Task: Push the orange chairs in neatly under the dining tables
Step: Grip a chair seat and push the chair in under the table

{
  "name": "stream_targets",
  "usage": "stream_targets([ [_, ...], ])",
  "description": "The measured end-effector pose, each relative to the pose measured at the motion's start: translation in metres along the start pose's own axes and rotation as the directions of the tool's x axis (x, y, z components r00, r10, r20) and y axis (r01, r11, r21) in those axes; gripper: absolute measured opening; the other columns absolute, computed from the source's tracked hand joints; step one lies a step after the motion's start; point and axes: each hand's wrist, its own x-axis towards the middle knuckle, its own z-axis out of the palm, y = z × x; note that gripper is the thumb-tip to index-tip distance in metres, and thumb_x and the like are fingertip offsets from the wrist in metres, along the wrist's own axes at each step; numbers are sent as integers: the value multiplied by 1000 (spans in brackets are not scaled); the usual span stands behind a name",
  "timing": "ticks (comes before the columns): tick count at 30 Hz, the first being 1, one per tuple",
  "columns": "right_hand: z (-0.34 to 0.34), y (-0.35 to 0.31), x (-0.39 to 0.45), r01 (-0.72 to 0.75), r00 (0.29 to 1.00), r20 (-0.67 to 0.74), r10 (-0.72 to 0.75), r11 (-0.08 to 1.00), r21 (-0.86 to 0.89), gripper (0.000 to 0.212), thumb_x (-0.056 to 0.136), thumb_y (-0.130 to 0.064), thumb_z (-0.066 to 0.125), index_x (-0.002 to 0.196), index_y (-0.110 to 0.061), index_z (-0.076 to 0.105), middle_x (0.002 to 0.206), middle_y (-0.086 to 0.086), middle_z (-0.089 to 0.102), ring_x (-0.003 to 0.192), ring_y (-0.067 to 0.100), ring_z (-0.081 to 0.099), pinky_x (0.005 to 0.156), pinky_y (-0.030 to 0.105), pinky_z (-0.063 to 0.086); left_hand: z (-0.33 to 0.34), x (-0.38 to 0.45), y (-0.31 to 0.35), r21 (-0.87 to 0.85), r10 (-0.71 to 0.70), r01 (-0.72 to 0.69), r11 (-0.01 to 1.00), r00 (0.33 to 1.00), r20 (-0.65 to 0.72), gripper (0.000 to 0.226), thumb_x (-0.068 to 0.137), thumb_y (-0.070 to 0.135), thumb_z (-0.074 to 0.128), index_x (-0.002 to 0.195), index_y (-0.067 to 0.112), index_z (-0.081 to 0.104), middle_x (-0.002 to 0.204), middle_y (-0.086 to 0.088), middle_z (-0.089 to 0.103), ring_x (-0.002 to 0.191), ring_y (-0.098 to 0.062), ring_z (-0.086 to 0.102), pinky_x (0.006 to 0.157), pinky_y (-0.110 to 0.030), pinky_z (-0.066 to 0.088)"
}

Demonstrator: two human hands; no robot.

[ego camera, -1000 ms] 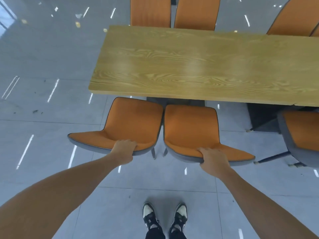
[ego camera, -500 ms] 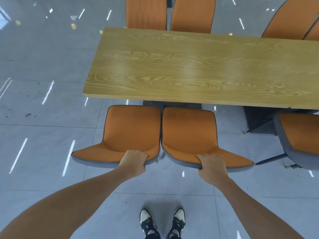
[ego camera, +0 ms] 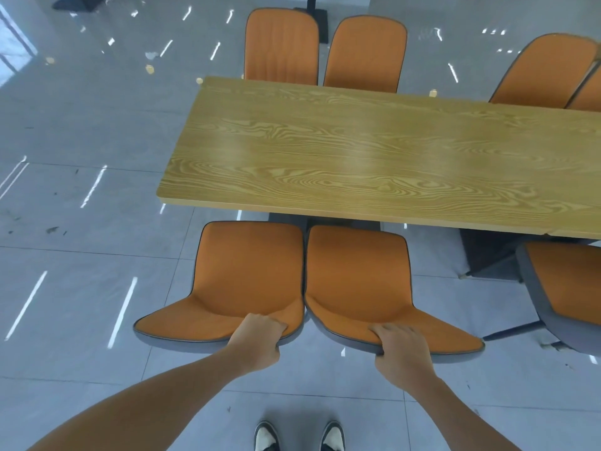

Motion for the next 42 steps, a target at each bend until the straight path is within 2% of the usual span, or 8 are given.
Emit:
stream_targets([
  [5,1,-1,2,-7,1000,17,6,999,48,52,51,-12,71,98,-33,74,75,-17,67,68,12,63,64,25,43,-4,0,-1,0,-5,5,1000,1000,12,21,70,5,48,63,18,33,56,2,40,51,-19,37,45,-29,21],
  [11,-5,0,-3,24,1000,-1,-24,998,53,51,44,-12,76,90,-34,74,68,-18,64,61,10,60,60,21,34,-3,-2,0,21,30,-30,999,999,12,12,74,4,48,70,15,45,56,4,38,51,-17,37,45,-27,23],
  [18,-7,16,-19,50,999,-1,-50,998,46,57,33,-12,82,87,-32,75,68,-18,66,56,11,60,57,19,33,7,-6,1,8,97,-96,995,995,-29,11,67,4,46,66,15,42,58,-1,44,53,-23,40,45,-30,16],
  [24,-5,18,-12,37,999,12,-37,999,22,50,39,-13,78,85,-31,74,66,-16,65,56,12,59,54,20,32,3,8,-17,20,132,-131,991,987,-95,9,61,10,44,63,17,40,55,3,43,49,-24,40,45,-27,13],
  [28,-11,10,3,64,998,0,-64,998,12,40,43,-12,73,79,-29,72,57,-13,55,49,12,50,45,17,17,-1,8,-25,44,104,-100,994,988,-110,9,58,11,46,61,18,42,52,5,43,46,-21,41,43,-25,14],
  [31,-15,10,3,72,997,16,-72,997,1,45,40,-9,71,80,-29,72,55,-12,50,46,11,45,45,15,8,8,2,-17,53,45,-39,998,994,-98,9,56,10,46,62,16,48,53,4,50,47,-22,46,43,-24,14],
  [36,-9,12,-2,67,997,25,-67,998,4,50,43,-10,71,89,-31,74,58,-13,56,49,11,50,45,14,10,12,1,-11,62,-14,21,998,994,-110,8,54,12,50,60,17,49,51,3,51,45,-21,46,42,-23,14],
  [42,-4,13,-1,46,999,-1,-46,999,-1,43,49,-12,66,86,-30,73,59,-11,56,51,13,51,43,18,23,16,4,-3,47,-16,23,999,991,-133,14,49,12,53,54,19,42,45,5,44,40,-20,41,42,-20,14],
])
